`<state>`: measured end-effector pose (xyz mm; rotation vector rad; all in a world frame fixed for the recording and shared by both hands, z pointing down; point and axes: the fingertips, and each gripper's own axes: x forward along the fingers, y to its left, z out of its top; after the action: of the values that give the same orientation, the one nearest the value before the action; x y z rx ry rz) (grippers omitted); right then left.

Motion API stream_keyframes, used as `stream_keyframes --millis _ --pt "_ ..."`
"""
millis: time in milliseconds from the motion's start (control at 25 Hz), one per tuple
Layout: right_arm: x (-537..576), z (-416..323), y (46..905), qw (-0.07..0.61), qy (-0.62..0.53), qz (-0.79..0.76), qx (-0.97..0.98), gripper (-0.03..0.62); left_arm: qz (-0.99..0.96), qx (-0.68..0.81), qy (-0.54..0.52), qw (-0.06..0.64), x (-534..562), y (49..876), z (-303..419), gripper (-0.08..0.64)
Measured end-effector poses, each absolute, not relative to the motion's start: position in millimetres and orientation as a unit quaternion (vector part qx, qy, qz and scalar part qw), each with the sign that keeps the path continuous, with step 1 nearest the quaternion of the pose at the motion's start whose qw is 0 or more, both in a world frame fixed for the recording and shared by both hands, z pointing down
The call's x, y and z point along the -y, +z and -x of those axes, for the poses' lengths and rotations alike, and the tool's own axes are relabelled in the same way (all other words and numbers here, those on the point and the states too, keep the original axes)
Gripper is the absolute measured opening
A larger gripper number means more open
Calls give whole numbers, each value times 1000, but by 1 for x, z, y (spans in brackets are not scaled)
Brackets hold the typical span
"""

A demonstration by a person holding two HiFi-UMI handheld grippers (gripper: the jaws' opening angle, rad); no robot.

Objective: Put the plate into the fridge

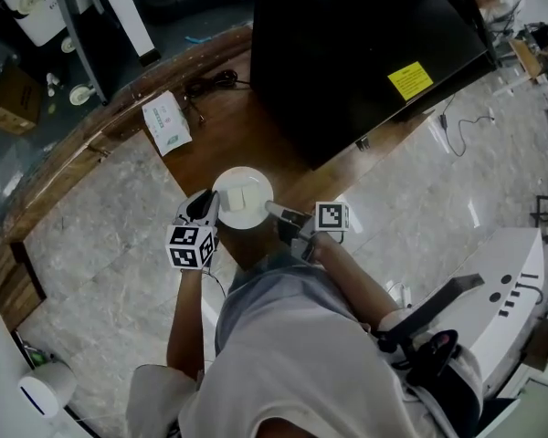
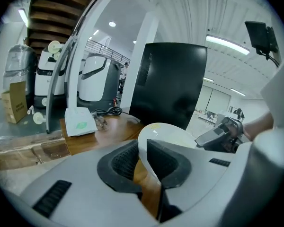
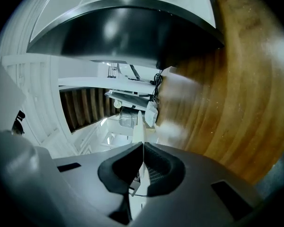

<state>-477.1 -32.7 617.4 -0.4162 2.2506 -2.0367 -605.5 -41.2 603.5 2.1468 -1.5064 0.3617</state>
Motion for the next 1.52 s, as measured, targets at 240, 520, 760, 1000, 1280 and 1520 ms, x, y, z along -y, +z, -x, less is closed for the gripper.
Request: stream_keyframes --millis 240,520,760,1000,1280,1520 --pt "17 452 588 47 -644 112 -756 21 -799 544 64 246 24 568 584 60" --pt "20 389 582 59 -631 113 -765 21 -823 516 55 232 26 559 521 58" --pt "16 315 568 77 -631 116 -763 21 -839 487 45 237 27 547 445 54" --pt "15 208 565 103 -641 128 -750 21 -851 463 44 245 32 546 338 52" --pt "30 106 569 116 -640 138 -747 21 -860 447 37 245 53 551 236 52" --pt "56 14 556 112 -630 141 -755 21 -859 453 28 236 77 546 144 52"
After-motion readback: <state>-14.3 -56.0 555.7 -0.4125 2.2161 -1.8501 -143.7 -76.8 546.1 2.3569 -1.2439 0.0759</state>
